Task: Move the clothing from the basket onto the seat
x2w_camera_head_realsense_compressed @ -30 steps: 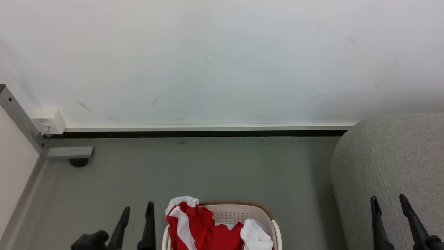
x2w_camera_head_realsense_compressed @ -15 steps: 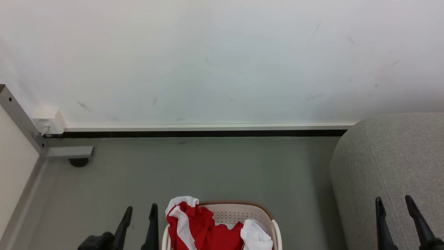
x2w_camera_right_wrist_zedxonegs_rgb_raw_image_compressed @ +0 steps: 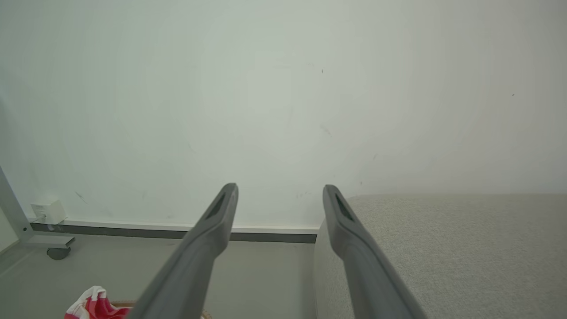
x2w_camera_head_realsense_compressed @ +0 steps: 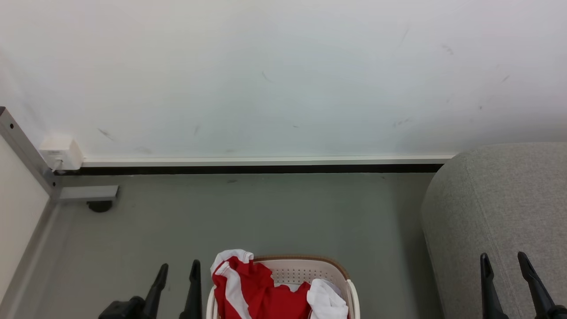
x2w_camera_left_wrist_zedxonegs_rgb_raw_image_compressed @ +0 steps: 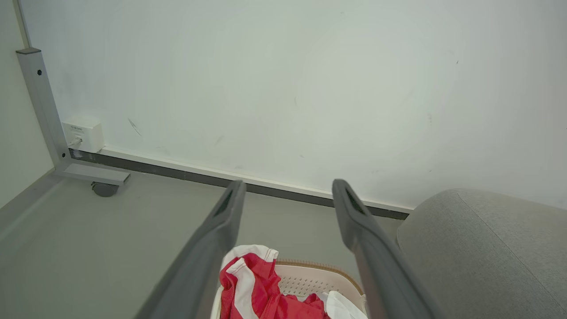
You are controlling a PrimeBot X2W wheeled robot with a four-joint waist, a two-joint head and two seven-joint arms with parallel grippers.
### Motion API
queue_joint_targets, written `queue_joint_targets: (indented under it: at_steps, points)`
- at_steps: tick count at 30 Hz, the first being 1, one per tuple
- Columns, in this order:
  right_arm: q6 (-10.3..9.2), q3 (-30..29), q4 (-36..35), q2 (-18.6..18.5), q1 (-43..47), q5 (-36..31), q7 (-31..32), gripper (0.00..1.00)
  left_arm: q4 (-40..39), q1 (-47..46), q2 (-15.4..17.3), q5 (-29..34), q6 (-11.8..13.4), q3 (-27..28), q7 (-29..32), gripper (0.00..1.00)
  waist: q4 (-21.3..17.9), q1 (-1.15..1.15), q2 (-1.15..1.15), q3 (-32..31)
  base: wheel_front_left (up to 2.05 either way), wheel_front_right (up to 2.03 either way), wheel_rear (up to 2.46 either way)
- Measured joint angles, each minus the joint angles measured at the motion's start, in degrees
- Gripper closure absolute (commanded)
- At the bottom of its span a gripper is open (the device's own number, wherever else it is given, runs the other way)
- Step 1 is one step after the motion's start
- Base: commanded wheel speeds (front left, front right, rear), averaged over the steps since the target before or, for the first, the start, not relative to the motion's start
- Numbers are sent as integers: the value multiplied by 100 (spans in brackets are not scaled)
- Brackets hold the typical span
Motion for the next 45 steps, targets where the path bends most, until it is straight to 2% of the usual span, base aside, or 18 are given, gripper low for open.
queue_joint_targets:
  at_steps: [13,21,31,38,45]
  points:
    - [0,122,-9,1,-53,29,0,0,10,-31,3,65,-60,22,-2,0,-153,0,0,172,0,0,0]
    - [0,225,-145,1,-689,43,-2,0,337,-759,5,350,-261,-214,-5,0,-317,0,0,852,0,0,0]
    - [0,490,-296,1,-1616,116,-2,0,1402,-2282,23,726,-417,-1009,-5,0,-516,1,0,2031,0,0,0]
    - [0,756,-439,5,-2203,219,-2,0,2607,-3209,151,900,-443,-1626,7,0,-744,1,0,2824,0,0,0]
    - [0,800,-589,3,-2453,412,-2,0,3802,-3774,196,896,-455,-2064,379,0,-1017,2,0,3494,0,0,0]
